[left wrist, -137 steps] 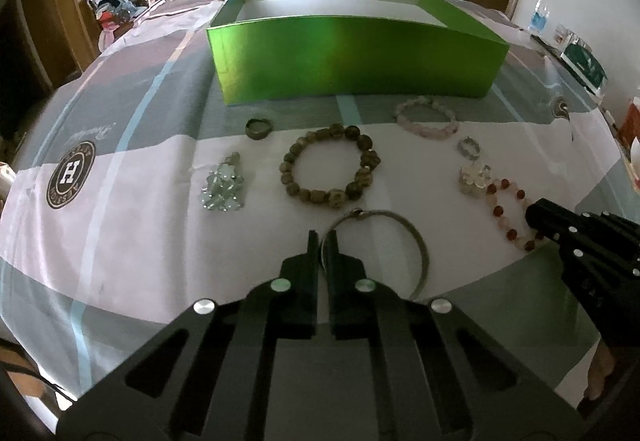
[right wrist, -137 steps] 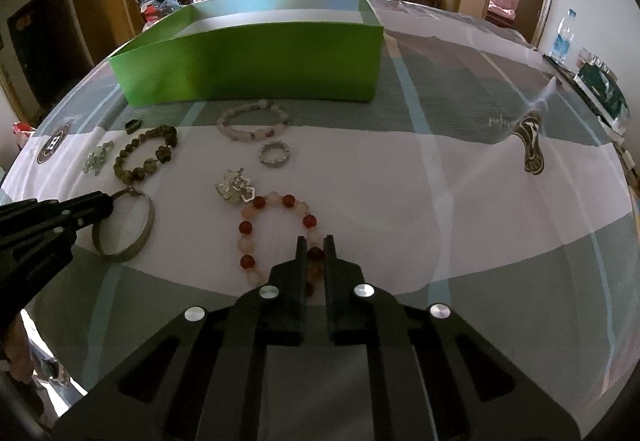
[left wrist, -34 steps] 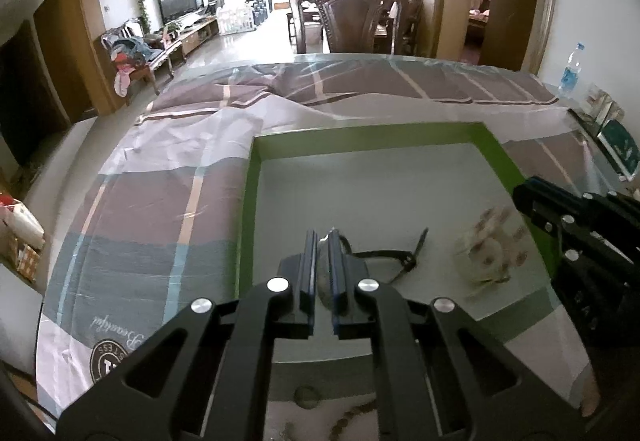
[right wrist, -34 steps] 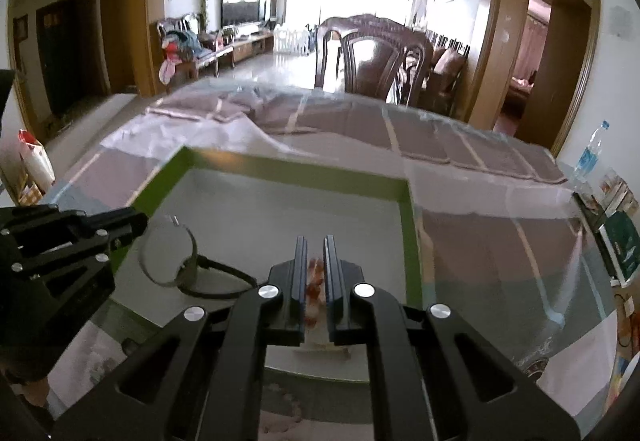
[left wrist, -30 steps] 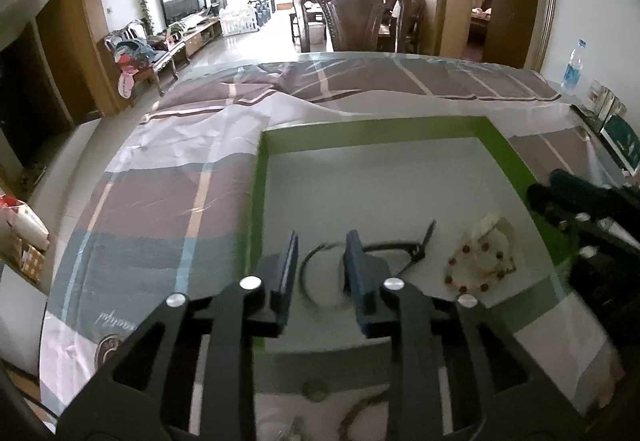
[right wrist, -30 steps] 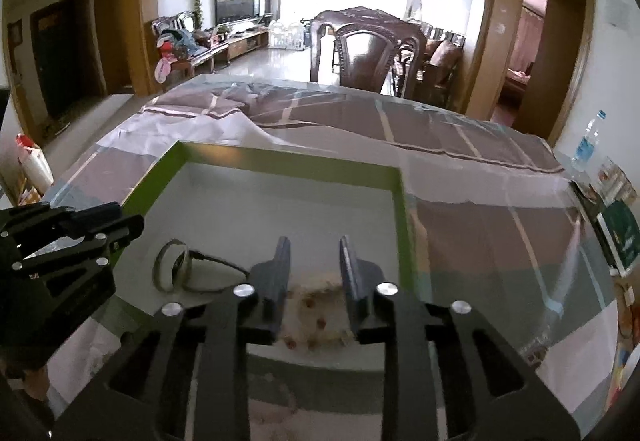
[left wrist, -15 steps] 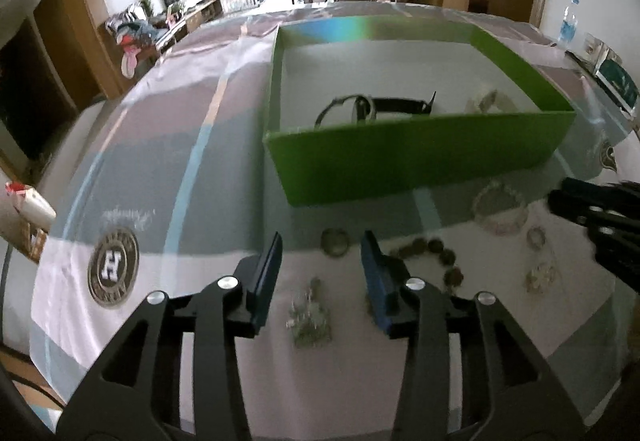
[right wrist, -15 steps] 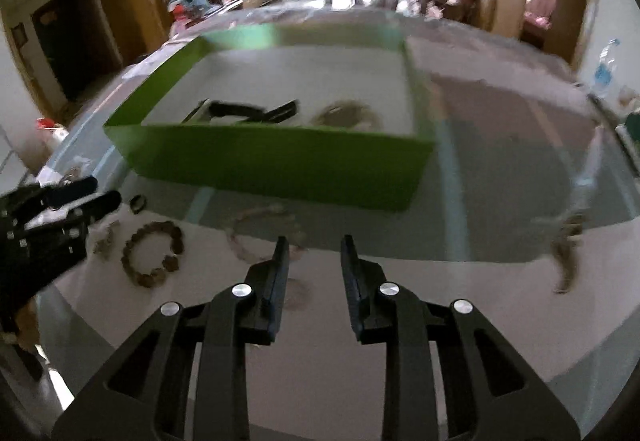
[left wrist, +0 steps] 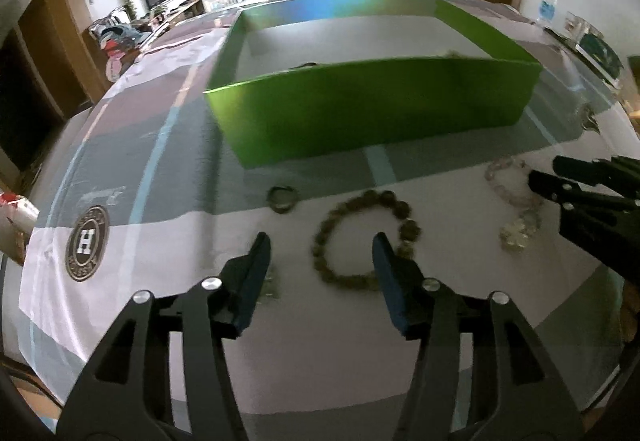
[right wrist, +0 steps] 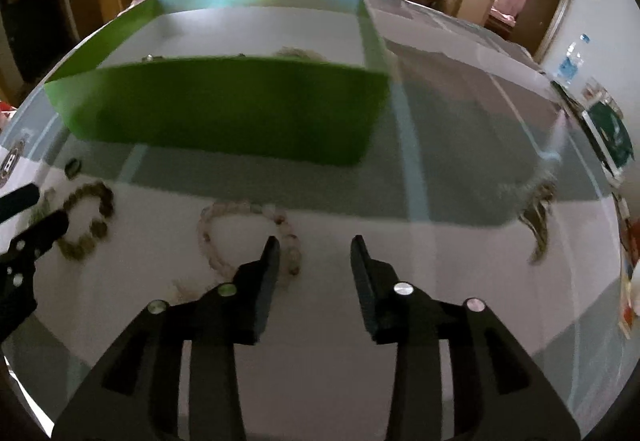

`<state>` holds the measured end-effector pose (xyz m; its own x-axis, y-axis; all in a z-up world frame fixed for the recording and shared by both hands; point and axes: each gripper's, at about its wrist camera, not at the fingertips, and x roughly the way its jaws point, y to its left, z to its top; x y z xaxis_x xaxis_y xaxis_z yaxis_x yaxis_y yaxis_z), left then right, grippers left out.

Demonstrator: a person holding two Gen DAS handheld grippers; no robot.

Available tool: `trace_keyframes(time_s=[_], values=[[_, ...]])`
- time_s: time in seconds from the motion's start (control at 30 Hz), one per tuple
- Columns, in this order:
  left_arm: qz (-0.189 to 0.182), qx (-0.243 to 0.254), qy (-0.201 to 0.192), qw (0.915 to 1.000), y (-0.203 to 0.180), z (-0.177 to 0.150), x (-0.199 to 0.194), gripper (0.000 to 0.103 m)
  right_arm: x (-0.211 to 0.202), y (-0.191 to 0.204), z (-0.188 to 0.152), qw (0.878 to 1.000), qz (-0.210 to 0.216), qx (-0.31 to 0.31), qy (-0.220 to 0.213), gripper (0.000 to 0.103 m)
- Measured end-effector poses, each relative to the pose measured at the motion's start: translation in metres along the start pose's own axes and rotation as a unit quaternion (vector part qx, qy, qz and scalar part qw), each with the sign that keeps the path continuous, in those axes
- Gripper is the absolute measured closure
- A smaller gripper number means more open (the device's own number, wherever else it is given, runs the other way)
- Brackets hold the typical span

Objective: Organize jewelry

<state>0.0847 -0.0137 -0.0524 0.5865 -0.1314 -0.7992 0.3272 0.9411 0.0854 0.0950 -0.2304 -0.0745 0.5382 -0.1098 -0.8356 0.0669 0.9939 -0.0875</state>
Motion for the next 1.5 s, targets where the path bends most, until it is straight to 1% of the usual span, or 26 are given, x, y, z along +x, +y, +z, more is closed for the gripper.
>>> trace_keyframes(time_s=[0.1, 0.17, 0.23, 0.3, 0.37, 0.43, 0.5, 0.6, 0.67, 0.83, 0.93, 1.0, 1.17, 1.37, 1.5], values=[[0.0, 0.011, 0.004, 0.9999, -0.009, -0.005, 0.001, 0.046, -0.01, -0.008, -0.017, 1.0, 0.019, 0.009, 0.005, 0.064], [-0.002, 0.013, 0.007, 0.9999, -0.012, -0.009, 0.001, 0.046, -0.016, -0.013, -0.027, 0.999, 0.038, 0.016, 0.01, 0.064], [-0.004, 0.012, 0.013, 0.9998, -0.014, -0.014, 0.003, 0.046, -0.021, -0.014, -0.035, 0.999, 0.048, 0.017, 0.011, 0.064], [-0.005, 0.01, 0.011, 0.9999, -0.016, -0.021, -0.002, 0.045, -0.026, -0.011, -0.042, 0.999, 0.05, 0.014, 0.01, 0.061], [-0.015, 0.008, 0.014, 0.9997, -0.017, -0.03, -0.008, 0.045, -0.03, -0.009, -0.048, 0.998, 0.053, 0.012, 0.01, 0.06], [-0.024, 0.013, 0.016, 0.9995, -0.018, -0.037, -0.014, 0.045, -0.033, -0.009, -0.056, 0.998, 0.059, 0.012, 0.009, 0.06], [-0.025, 0.021, 0.017, 0.9993, -0.022, -0.044, -0.02, 0.045, -0.034, -0.008, -0.059, 0.998, 0.06, 0.014, 0.006, 0.06], [-0.022, 0.016, 0.015, 0.9995, -0.021, -0.045, -0.023, 0.044, -0.035, -0.007, -0.06, 0.998, 0.051, 0.02, 0.003, 0.06], [-0.016, 0.006, 0.019, 0.9997, -0.017, -0.045, -0.019, 0.044, -0.032, -0.009, -0.054, 0.999, 0.044, 0.023, 0.001, 0.06], [-0.018, -0.003, 0.018, 0.9997, -0.014, -0.044, -0.018, 0.043, -0.031, -0.007, -0.052, 0.999, 0.042, 0.02, -0.006, 0.06], [-0.018, -0.005, 0.017, 0.9997, -0.015, -0.044, -0.017, 0.042, -0.031, -0.004, -0.051, 0.999, 0.045, 0.018, -0.009, 0.066], [-0.017, -0.009, 0.017, 0.9997, -0.013, -0.043, -0.016, 0.039, -0.032, -0.001, -0.052, 0.999, 0.046, 0.014, -0.011, 0.073], [-0.013, -0.013, 0.017, 0.9997, -0.012, -0.043, -0.015, 0.037, -0.035, 0.008, -0.053, 0.999, 0.05, 0.004, -0.012, 0.079], [-0.006, -0.016, 0.015, 0.9997, -0.013, -0.043, -0.016, 0.034, -0.04, 0.014, -0.057, 0.998, 0.069, 0.003, -0.006, 0.079], [-0.003, -0.02, 0.016, 0.9997, -0.012, -0.044, -0.016, 0.031, -0.038, 0.011, -0.056, 0.998, 0.068, 0.014, -0.007, 0.079]])
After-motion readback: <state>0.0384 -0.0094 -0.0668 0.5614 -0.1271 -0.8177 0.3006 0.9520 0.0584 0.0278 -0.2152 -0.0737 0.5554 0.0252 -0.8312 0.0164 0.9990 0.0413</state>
